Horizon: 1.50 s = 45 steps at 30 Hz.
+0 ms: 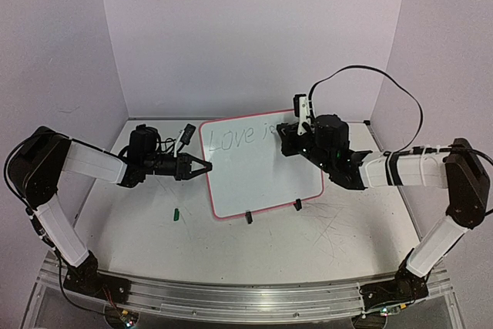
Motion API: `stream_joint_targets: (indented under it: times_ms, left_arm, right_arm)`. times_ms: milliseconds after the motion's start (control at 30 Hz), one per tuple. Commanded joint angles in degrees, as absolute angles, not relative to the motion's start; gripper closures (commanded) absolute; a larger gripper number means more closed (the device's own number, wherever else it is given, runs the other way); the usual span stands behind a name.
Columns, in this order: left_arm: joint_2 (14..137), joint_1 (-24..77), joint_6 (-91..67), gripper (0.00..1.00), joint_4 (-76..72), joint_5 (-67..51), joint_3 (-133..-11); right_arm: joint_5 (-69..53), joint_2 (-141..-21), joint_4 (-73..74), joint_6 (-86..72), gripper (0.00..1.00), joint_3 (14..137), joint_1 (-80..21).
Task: Write a sentence on the whiteboard
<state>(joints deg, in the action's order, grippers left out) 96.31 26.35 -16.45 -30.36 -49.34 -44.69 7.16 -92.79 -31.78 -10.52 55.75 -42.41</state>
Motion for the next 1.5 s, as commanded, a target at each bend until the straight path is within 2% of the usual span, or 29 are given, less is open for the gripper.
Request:
stream_joint_targets:
  times_ms: [0,767,900,1100,1467]
  left_arm:
    - [96.1,26.0,-12.9,1.00,-30.0,-44.5,-46.5]
    - [95.9,26.0,-12.8,1.00,-29.9,-44.3,-46.2]
    - [96.4,26.0,-12.9,1.00,-30.0,-44.3,-46.4]
    - [96.1,26.0,-12.9,1.00,-30.0,-43.6,-46.2]
    - [94.8,26.0,-13.3,1.00,-29.8,-42.6,-46.0]
  right_arm:
    - [10.4,-90.8,-30.2,-9.9,1.00,54.3,-42.3]
    - [8.6,-93.4,-31.2,-10.8,1.00,55.9,-45.3]
    - [6.6,-89.1,-34.3,-10.5,1.00,55.0,-45.3]
    - [7.6,-79.8,-35.8,-8.5,1.00,45.1,-45.1]
    - [-2.8,-87.3,-28.7,-2.2,1.00,52.6,-50.9]
